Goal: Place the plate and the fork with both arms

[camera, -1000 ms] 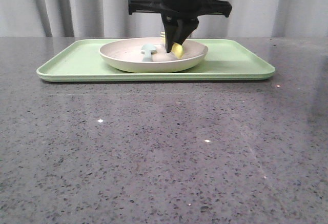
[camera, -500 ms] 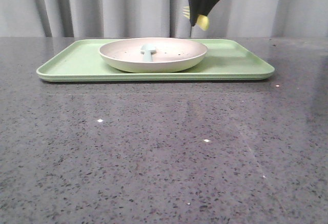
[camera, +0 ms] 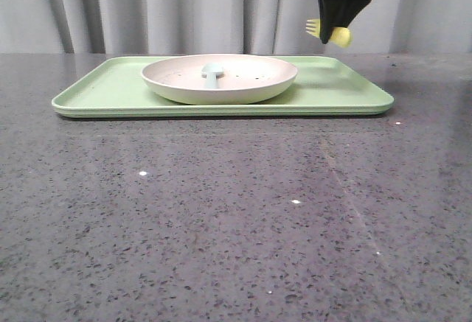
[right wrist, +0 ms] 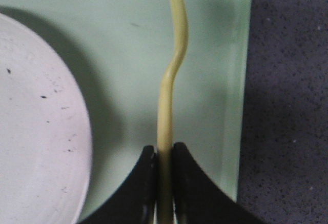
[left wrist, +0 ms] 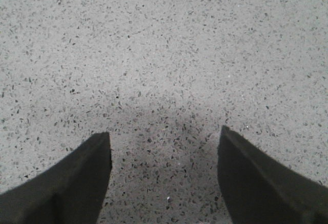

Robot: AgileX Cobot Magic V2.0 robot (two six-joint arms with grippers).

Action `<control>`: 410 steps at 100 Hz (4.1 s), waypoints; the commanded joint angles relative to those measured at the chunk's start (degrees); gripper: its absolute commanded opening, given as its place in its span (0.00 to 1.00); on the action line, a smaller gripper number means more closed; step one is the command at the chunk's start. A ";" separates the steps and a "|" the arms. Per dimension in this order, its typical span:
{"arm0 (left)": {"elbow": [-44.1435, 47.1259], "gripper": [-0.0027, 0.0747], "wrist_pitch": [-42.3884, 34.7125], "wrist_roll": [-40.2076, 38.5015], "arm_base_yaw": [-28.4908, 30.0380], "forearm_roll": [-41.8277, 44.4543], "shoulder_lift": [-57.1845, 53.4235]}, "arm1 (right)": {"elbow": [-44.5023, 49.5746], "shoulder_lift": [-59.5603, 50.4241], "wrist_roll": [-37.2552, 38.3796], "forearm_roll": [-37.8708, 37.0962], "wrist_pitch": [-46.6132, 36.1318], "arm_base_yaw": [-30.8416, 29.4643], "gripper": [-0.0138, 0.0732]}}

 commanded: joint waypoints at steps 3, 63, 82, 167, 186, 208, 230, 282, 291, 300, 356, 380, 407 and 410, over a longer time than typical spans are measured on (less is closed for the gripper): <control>-1.44 0.60 -2.46 -0.67 0.06 -0.34 -0.10 | 1.20 -4.18 -1.12 -0.42 -3.21 -0.60 0.08; -1.44 0.60 -2.66 -0.67 0.06 -0.34 -0.10 | 8.59 -4.18 -1.12 2.61 -8.01 -0.60 0.08; -1.44 0.60 -2.80 -0.67 0.06 -0.34 -0.10 | 8.59 -4.18 -1.12 2.61 -7.23 -0.60 0.09; -1.44 0.60 -2.80 -0.67 0.06 -0.39 -0.10 | 8.59 -5.68 -1.12 -0.31 -7.32 -0.60 0.54; -1.44 0.60 -2.80 -0.67 0.06 -0.80 -0.10 | 8.59 -10.25 -1.12 -5.94 -6.16 -0.60 0.54; -1.44 0.60 -2.80 -0.67 0.06 -2.26 -0.10 | 14.08 -17.30 -1.65 -9.64 -6.76 -0.60 0.54; -1.44 0.60 -2.80 -0.67 0.06 -2.26 -0.10 | 30.73 -28.91 -1.65 -10.15 -12.50 -0.67 0.54; -1.44 0.60 -2.80 -0.67 0.06 -2.26 -0.10 | 61.72 -59.00 -0.80 -12.02 -17.53 -2.14 0.54; -1.44 0.60 -2.80 -0.67 0.06 -2.26 -0.10 | 66.52 -64.01 -0.66 -12.02 -17.72 -3.90 0.54; -1.44 0.60 -2.80 -0.67 0.06 -2.26 -0.10 | 70.76 -68.95 -0.66 -12.02 -17.72 -5.43 0.54; -1.44 0.60 -3.99 -0.67 0.06 -2.26 -0.10 | 81.11 -86.99 -0.62 -11.30 -14.62 -6.27 0.54; -1.44 0.60 -6.21 -0.67 0.06 -2.26 -0.10 | 81.11 -86.99 -0.62 -11.30 -14.73 -6.27 0.53; -1.44 0.35 -6.31 -0.67 0.06 -2.26 -0.10 | 81.11 -86.99 -0.62 -11.30 -14.68 -6.27 0.15; -1.44 0.27 -6.31 -0.67 0.06 -2.26 -0.10 | 81.11 -86.99 -0.62 -11.30 -14.68 -6.27 0.09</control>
